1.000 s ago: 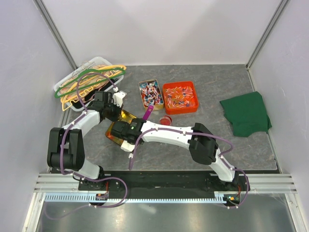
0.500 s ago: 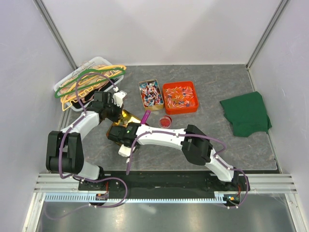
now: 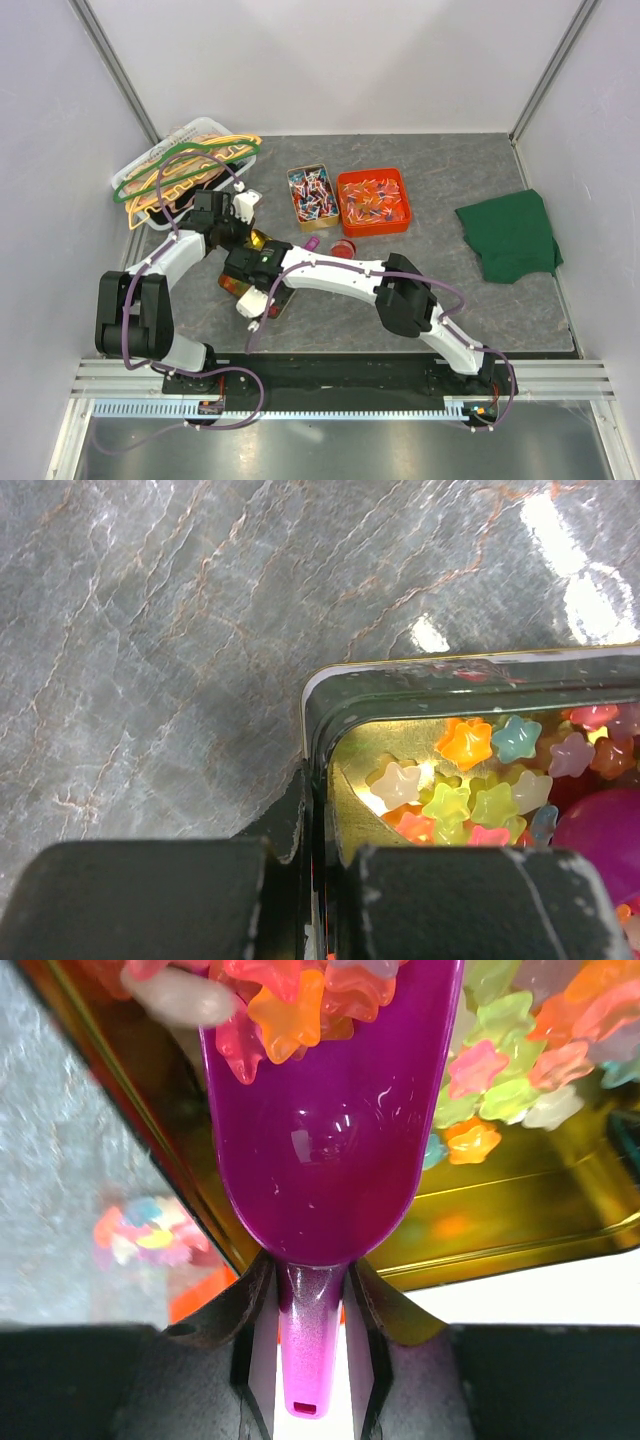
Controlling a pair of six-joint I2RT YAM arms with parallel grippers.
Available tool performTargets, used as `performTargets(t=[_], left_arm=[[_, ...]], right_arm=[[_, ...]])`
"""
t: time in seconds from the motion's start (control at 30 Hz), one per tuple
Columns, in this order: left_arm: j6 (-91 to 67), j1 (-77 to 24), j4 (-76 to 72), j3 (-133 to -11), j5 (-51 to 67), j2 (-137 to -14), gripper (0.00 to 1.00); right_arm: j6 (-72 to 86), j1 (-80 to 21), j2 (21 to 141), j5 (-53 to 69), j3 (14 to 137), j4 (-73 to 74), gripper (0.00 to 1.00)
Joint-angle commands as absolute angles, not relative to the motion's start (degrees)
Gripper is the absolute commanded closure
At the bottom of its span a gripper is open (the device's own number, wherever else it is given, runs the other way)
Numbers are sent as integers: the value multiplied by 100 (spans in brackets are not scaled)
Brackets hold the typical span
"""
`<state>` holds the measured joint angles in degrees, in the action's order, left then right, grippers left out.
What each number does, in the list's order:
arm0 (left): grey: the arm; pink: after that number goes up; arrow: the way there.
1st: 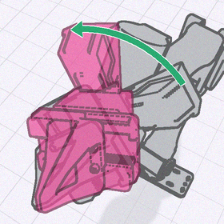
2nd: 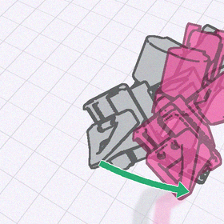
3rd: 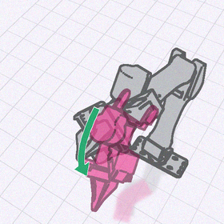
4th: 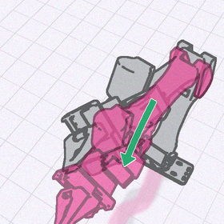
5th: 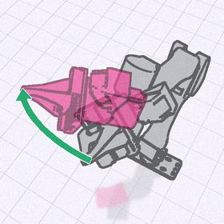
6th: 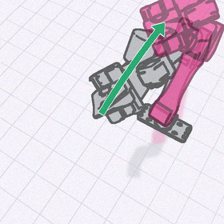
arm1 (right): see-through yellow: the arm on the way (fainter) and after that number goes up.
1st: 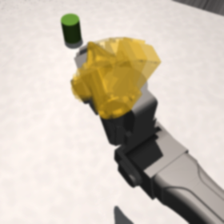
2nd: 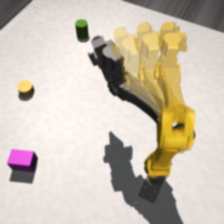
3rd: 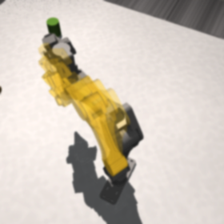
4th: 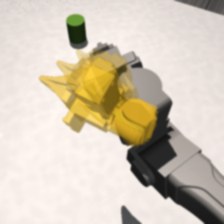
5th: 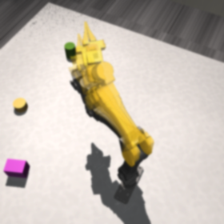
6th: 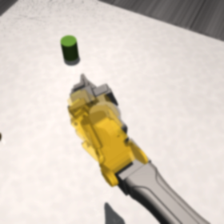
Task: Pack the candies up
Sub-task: Scoop the fake candies from the storage box.
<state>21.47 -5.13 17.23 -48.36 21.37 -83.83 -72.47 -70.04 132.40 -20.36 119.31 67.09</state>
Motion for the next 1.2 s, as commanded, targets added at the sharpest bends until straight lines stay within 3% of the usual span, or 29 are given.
performTargets(t=[0.0, 0.77, 1.17], left_arm=[[1793, -422, 1239, -5010, 2558, -8086, 98], [1802, -360, 1204, -4992, 2645, -8165, 98], [1697, -360, 1344, -5115, 2479, -8209, 98]], right_arm=[[-6558, -6873, 13447, -993, 11918, 7128, 100], [-4756, -6407, 13605, -334, 12313, 6249, 100], [-4404, -6741, 13772, -826, 12278, 5880, 100]])
